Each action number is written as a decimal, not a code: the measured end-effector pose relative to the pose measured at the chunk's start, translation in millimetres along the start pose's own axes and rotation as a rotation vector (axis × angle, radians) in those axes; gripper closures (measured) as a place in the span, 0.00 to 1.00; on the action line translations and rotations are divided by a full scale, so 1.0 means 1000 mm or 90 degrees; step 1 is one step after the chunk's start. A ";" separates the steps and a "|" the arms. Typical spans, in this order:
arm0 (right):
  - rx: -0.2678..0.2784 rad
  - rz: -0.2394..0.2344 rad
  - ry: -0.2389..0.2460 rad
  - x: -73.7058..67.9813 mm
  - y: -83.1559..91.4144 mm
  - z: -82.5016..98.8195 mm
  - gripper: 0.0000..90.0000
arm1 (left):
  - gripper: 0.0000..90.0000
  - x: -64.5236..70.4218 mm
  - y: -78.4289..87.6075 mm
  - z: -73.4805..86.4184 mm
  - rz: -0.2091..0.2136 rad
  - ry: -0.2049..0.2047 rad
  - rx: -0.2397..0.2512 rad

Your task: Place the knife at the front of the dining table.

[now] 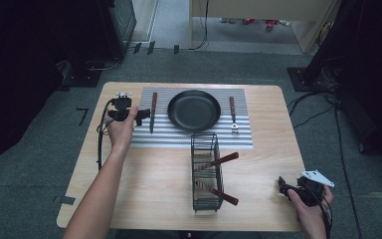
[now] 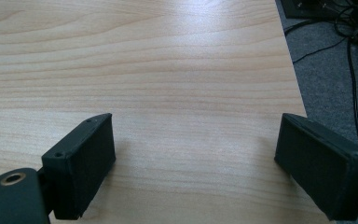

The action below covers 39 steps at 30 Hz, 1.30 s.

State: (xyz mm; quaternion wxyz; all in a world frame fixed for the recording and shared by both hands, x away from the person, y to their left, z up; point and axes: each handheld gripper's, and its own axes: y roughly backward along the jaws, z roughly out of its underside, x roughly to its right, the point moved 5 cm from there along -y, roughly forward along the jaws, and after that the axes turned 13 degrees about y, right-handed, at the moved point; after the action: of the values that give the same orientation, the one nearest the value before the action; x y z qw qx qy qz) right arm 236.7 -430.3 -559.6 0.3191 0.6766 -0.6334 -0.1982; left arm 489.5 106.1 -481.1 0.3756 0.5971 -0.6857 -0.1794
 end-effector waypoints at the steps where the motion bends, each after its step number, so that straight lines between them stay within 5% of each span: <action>1: 0.000 0.000 0.000 0.000 0.000 0.000 0.13 | 0.00 -0.001 0.004 0.001 0.004 -0.002 0.005; 12: 0.000 0.000 0.000 0.000 0.000 0.000 0.13 | 0.00 -0.013 0.043 0.028 0.004 -0.047 0.043; 22: 0.000 0.000 0.000 0.000 0.000 0.000 0.13 | 0.00 -0.026 0.065 0.059 0.032 -0.031 0.033; 32: 0.000 0.000 0.000 0.000 0.000 0.000 0.13 | 0.00 -0.044 0.089 0.092 0.017 -0.062 0.053; 39: 0.000 0.000 0.000 0.000 0.000 0.000 0.13 | 0.00 -0.054 0.102 0.103 0.019 -0.057 0.064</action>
State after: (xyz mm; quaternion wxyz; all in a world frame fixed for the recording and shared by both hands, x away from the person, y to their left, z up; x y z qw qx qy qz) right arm 236.7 -430.3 -559.6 0.3192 0.6765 -0.6335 -0.1979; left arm 344.3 159.8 -493.8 0.3169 0.5963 -0.7187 -0.1659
